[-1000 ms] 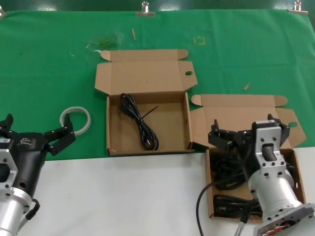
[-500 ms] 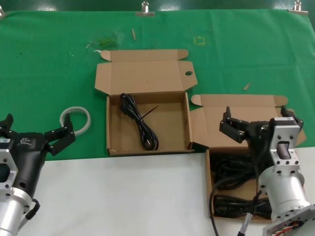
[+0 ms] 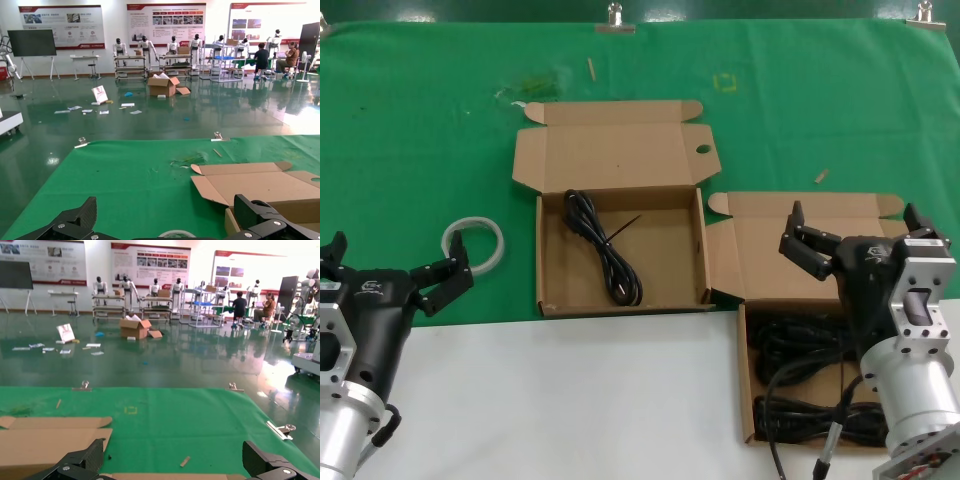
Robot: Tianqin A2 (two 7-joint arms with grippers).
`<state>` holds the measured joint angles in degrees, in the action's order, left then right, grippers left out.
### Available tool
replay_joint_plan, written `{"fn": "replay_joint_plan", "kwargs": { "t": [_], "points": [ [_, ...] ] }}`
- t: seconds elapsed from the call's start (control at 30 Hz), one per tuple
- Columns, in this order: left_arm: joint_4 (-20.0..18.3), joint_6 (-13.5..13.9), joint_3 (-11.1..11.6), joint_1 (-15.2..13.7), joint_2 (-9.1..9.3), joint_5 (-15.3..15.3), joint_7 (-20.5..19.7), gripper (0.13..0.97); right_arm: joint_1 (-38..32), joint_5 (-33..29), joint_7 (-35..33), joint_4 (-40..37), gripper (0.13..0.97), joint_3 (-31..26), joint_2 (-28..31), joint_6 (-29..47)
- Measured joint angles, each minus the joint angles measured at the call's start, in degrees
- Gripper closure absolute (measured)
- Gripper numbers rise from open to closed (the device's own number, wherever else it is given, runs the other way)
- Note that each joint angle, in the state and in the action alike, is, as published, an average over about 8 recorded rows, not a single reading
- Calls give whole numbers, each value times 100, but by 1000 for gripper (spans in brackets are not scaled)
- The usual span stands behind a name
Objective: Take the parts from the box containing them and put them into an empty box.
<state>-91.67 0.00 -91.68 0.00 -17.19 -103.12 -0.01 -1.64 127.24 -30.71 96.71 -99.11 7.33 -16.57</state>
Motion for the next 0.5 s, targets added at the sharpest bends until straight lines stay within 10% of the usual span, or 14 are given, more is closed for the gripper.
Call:
{"fn": "replay_joint_plan", "kwargs": {
  "t": [0.5],
  "points": [
    [0, 0, 0, 0, 0, 0, 2, 132, 75, -1098, 1400, -230, 129, 339, 0, 755]
  ]
}}
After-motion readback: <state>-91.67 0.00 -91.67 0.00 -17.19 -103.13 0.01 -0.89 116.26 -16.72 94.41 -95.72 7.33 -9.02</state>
